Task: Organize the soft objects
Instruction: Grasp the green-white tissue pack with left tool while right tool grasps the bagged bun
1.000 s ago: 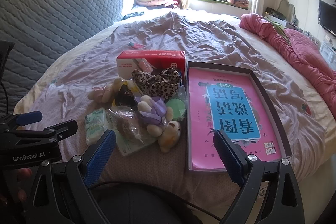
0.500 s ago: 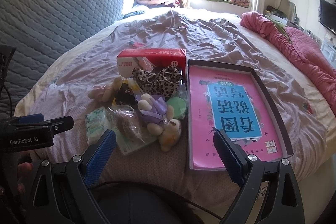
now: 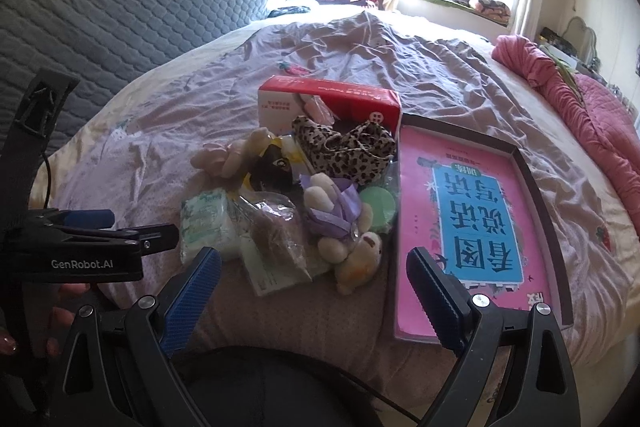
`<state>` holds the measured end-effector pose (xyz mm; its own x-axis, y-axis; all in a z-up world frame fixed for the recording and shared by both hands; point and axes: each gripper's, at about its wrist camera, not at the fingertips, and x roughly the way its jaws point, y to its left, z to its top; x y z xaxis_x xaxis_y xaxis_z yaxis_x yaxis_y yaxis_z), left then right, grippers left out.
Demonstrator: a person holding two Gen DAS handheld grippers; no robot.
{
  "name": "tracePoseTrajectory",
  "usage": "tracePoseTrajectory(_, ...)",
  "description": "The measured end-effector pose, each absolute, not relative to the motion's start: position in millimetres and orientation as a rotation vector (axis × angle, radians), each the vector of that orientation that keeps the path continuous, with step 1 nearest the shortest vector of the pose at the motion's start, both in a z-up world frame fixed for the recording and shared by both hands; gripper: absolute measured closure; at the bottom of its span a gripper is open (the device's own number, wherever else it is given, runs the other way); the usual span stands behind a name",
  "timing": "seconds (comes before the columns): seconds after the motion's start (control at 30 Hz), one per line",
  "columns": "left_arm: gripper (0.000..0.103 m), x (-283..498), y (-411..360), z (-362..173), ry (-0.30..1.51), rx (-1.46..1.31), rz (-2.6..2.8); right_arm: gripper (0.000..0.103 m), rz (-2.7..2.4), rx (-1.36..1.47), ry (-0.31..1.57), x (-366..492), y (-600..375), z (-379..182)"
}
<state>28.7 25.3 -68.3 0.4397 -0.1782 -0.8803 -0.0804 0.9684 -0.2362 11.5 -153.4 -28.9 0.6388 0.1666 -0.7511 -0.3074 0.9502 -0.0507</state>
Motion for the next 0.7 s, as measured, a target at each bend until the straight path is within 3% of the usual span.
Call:
tracePoseTrajectory(0.1,0.003,35,26,-77,1.142,-0.28,-0.072,0.01,0.307,-0.216,0.854,19,-144,-38)
tracePoseTrajectory(0.17,0.003,40,26,-83,1.151,-0.29,-0.076,0.017,0.318,-0.24,0.865,25,-138,-44)
tracePoseTrajectory(0.23,0.003,43,27,-88,1.166,-0.301,-0.081,0.036,0.334,-0.257,0.891,31,-135,-51)
tracePoseTrajectory(0.53,0.003,59,22,-101,1.209,-0.337,-0.11,0.04,0.343,-0.288,0.942,47,-125,-71)
tracePoseTrajectory(0.7,0.004,68,17,-107,1.248,-0.343,-0.105,0.055,0.375,-0.299,0.932,50,-123,-71)
